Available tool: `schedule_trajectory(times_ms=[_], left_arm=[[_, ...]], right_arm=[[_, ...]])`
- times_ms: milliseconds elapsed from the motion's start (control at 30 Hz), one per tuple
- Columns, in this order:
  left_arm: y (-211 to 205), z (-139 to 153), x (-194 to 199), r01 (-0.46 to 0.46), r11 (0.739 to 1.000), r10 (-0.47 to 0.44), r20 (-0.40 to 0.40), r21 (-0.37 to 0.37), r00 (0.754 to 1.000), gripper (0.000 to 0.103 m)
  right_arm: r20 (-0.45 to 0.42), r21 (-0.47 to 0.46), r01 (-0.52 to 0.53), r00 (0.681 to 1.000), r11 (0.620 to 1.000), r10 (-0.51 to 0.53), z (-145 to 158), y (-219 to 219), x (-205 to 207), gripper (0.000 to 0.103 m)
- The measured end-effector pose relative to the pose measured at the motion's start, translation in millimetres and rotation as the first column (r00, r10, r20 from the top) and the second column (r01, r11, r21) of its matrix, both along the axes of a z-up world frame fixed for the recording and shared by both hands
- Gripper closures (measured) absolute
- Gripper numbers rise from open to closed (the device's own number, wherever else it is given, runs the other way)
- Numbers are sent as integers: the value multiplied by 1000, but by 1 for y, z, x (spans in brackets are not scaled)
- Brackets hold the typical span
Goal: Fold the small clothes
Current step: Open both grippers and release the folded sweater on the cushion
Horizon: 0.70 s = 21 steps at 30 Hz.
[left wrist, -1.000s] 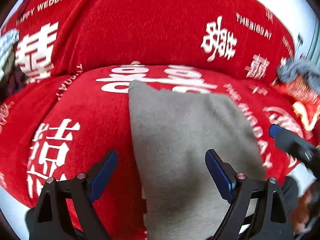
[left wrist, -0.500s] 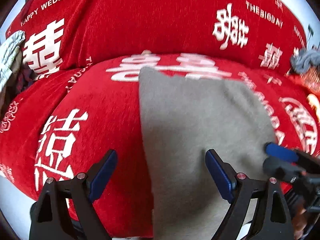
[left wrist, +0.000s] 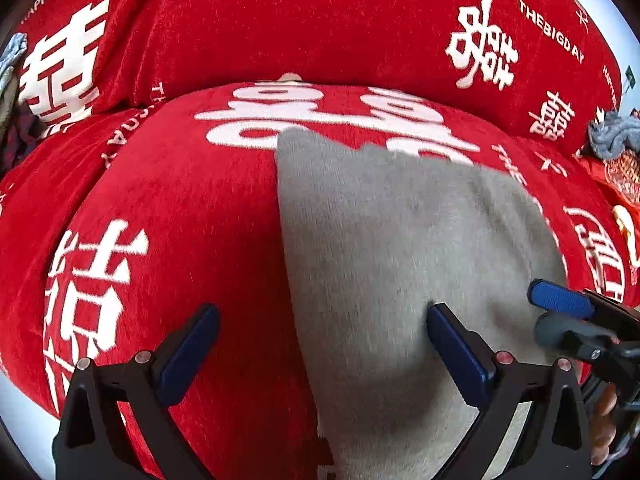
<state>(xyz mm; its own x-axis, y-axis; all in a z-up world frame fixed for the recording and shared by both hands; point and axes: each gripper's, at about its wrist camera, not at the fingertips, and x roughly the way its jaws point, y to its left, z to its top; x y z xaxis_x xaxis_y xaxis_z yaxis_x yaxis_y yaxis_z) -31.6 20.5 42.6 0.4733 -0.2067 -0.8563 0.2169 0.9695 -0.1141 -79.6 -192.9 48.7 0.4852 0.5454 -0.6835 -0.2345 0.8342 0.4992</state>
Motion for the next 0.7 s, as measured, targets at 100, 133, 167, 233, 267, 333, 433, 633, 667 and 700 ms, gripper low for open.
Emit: schedule_trajectory(times_ms=[100, 133, 167, 233, 267, 333, 433, 633, 667, 700], left_arm=[[-4, 14, 16, -7, 1000, 7, 26, 7, 1000, 0], [-6, 17, 22, -10, 1000, 9, 27, 11, 1000, 0], [-8, 18, 27, -10, 1000, 9, 26, 16, 1000, 0], [-17, 14, 40, 1, 998, -1, -3, 55, 1000, 0], [-20, 9, 45, 5, 997, -4, -17, 83, 1000, 0], [-27, -4, 52, 14, 991, -9, -40, 132, 999, 0], [-24, -12, 55, -2, 994, 8, -54, 110, 998, 0], [-24, 16, 14, -37, 981, 14, 122, 189, 992, 0], [-25, 20, 2, -30, 978, -1, 152, 206, 988, 0], [-26, 22, -6, -29, 976, -10, 175, 218, 985, 0]], right_arm=[[17, 2, 30, 999, 1000, -30, 15, -9, 16, 40], [9, 17, 34, 999, 999, -34, 18, -13, 25, 40], [-2, 31, 31, 1000, 999, -31, 18, -14, 34, 40], [-31, 44, 29, 999, 999, -27, 13, -17, 48, 39], [-53, 34, 39, 998, 999, -37, 8, -18, 57, 39], [-102, 16, 52, 994, 999, -50, -5, -21, 71, 39], [-119, -13, 54, 991, 998, -55, -17, -21, 80, 40], [17, -60, 32, 999, 998, -31, 15, -4, 39, 39], [38, -59, 13, 999, 998, -11, 19, 0, 28, 39], [51, -68, -3, 999, 998, 6, 21, 5, 18, 39]])
